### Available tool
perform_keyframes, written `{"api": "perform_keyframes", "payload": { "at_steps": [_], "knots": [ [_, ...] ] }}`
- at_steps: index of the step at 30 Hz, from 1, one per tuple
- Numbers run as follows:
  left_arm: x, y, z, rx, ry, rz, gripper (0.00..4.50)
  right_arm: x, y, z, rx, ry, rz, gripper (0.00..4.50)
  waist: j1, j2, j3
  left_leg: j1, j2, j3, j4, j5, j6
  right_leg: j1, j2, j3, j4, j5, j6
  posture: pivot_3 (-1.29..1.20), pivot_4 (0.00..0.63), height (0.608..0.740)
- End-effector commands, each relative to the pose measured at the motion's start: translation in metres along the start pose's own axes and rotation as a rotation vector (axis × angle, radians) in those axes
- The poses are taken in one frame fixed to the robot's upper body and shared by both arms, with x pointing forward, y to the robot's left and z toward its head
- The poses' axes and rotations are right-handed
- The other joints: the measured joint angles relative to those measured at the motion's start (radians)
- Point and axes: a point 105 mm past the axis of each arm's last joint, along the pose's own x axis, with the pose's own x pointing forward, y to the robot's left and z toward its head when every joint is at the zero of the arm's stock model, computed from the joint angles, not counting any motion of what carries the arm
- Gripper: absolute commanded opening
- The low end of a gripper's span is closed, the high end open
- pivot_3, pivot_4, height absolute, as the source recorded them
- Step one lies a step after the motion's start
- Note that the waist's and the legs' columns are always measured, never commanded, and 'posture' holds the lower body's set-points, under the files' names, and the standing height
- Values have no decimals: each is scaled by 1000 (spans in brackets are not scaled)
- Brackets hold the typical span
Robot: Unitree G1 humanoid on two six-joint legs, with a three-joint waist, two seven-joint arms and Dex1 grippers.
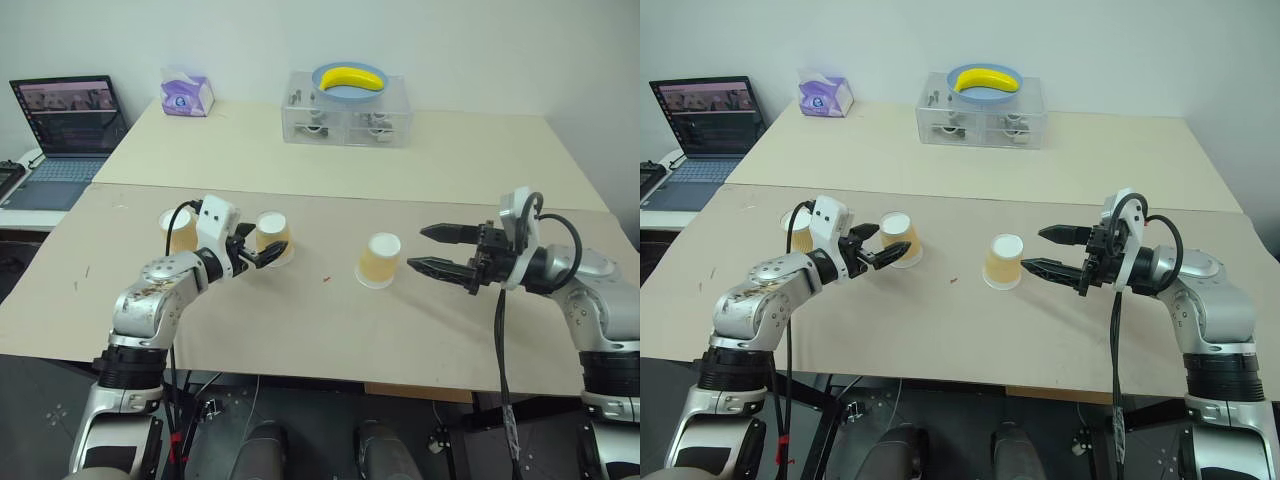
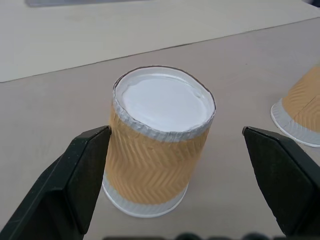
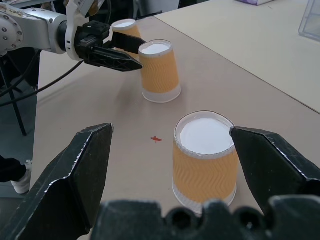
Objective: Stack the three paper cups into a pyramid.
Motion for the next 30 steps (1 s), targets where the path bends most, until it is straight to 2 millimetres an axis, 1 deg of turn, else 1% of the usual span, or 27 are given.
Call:
{"api": "perform_keyframes", "payload": {
  "at_steps": [1,10,19,29,30],
  "knots": [
    [7,0,16,47,-50,2,4500,-4,1,16,-60,-33,-6,4388,0,0,0,0,0,0,0,0,0,0,0,0,0,0,0,0,150,694],
    [14,4,22,71,-75,46,4500,-6,0,15,-57,-30,-14,4388,-1,0,0,0,0,0,0,0,0,0,0,0,0,0,0,0,150,694],
    [18,8,21,70,-77,84,4500,-6,0,15,-59,-30,-15,4388,0,0,0,-1,0,0,1,0,0,0,0,0,0,0,0,0,150,694],
    [22,6,25,64,-92,91,4500,-6,0,14,-59,-26,-15,4388,0,0,0,0,0,0,1,0,0,0,0,0,0,0,0,0,150,694],
    [22,6,25,59,-99,94,4241,-6,0,14,-60,-23,-16,4458,0,0,0,0,0,0,1,0,0,0,0,0,0,0,0,0,150,694]
  ]
}}
